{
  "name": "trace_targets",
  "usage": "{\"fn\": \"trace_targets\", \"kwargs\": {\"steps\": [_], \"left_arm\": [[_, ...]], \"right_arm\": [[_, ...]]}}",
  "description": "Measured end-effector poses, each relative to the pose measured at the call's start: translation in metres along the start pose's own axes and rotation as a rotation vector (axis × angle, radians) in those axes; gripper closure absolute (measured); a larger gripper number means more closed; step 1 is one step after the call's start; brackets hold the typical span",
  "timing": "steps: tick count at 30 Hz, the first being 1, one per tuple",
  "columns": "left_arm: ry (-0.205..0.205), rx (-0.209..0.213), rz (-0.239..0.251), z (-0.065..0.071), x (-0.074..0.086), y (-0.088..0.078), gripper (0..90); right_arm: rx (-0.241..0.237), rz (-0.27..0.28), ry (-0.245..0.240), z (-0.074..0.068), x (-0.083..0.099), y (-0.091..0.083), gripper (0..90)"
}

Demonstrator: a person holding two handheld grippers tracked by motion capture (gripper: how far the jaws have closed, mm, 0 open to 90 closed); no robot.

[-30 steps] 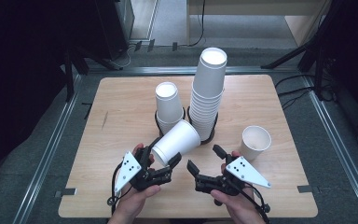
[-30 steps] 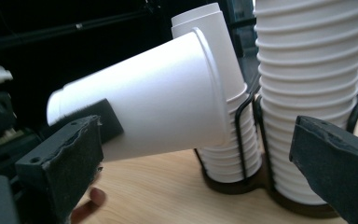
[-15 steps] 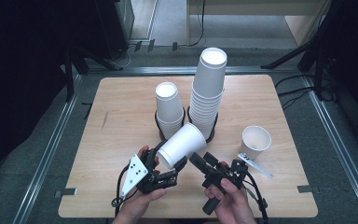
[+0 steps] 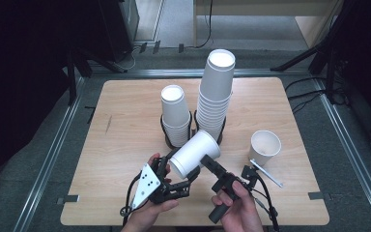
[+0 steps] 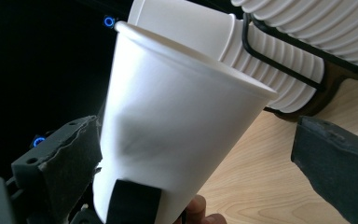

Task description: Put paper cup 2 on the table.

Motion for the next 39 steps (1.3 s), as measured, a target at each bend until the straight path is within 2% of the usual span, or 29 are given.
{"fn": "trace_targets", "kwargs": {"steps": [9, 14, 20, 31, 34, 39], "left_arm": [[0.024, 0.011, 0.007, 0.007, 0.003, 0.002, 22.1], [0.044, 0.020, 0.001, 0.013, 0.007, 0.003, 22.1], [0.044, 0.041, -0.001, 0.021, 0.009, 0.004, 22.1], [0.055, 0.067, -0.016, 0.030, 0.015, 0.005, 22.0], [0.055, 0.066, -0.018, 0.030, 0.015, 0.006, 22.0], [0.051, 0.062, -0.022, 0.028, 0.016, 0.006, 21.8]], "right_arm": [[-0.010, 0.015, 0.063, 0.002, 0.000, 0.000, 1.8], [-0.021, 0.023, 0.072, 0.001, 0.000, 0.000, 1.8], [-0.030, 0.027, 0.101, 0.001, -0.001, 0.000, 1.8], [-0.020, 0.038, 0.137, 0.006, -0.002, 0.000, 1.9], [-0.019, 0.048, 0.135, 0.008, -0.003, 0.000, 4.2], [-0.031, 0.065, 0.161, 0.009, -0.004, 0.000, 10.3]]}}
Point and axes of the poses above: each handheld gripper's, and its own axes: y roughly forward along the jaws, x roughly out of its underside, z roughly to its right, the point moved 6 cm from there along y, roughly forward along the jaws, and after that the axes turned 8 degrees about -x, right-handed, at the moved point
